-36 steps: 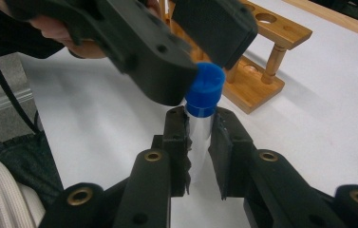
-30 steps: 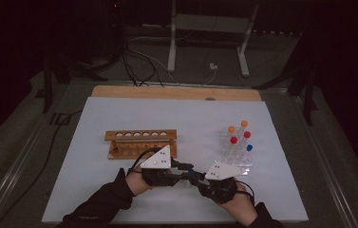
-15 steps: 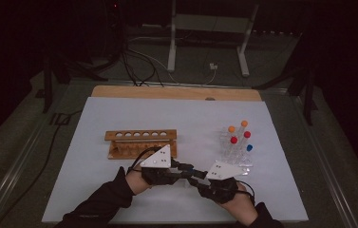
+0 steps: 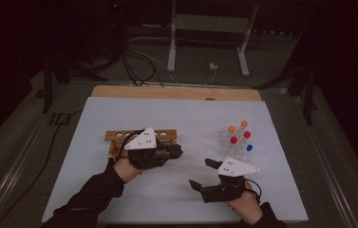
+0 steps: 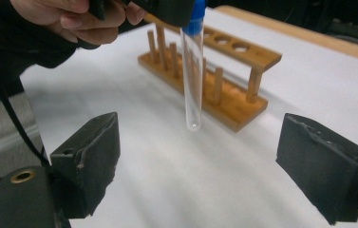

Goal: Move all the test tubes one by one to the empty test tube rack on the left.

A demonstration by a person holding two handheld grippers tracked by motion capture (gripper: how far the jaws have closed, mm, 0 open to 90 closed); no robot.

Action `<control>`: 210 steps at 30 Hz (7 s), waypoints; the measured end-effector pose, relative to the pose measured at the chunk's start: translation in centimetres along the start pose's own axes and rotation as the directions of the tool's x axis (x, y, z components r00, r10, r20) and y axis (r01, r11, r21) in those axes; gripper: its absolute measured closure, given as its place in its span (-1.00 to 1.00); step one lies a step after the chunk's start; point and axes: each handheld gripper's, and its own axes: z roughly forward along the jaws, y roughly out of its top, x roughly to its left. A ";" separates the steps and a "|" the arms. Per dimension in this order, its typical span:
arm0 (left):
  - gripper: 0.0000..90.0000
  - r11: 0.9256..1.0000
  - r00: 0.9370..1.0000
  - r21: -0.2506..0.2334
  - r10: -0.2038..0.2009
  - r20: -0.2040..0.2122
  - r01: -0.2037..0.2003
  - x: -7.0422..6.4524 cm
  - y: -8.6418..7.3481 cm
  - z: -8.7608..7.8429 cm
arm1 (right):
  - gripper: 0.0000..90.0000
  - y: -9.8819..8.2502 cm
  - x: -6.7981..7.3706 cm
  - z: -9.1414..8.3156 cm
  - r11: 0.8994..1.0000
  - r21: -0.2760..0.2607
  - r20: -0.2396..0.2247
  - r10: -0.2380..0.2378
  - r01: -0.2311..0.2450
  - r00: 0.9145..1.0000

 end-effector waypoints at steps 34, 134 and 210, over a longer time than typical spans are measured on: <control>0.72 0.998 0.959 -0.009 -0.062 -0.276 0.062 7.8 1.6 -1.5 | -0.96 0.2 -0.9 -1.5 0.994 -0.112 0.079 0.003 0.006 0.997; -0.97 0.984 0.981 0.016 -0.178 -0.074 0.179 0.1 -5.2 -3.9 | -0.23 -5.3 -12.6 -6.5 0.963 0.031 0.344 0.242 -0.268 0.907; -0.97 0.986 0.986 0.024 -0.167 -0.021 0.167 0.1 -4.0 -3.1 | 0.71 1.0 -6.9 -6.0 0.999 -0.036 0.165 0.043 -0.038 0.985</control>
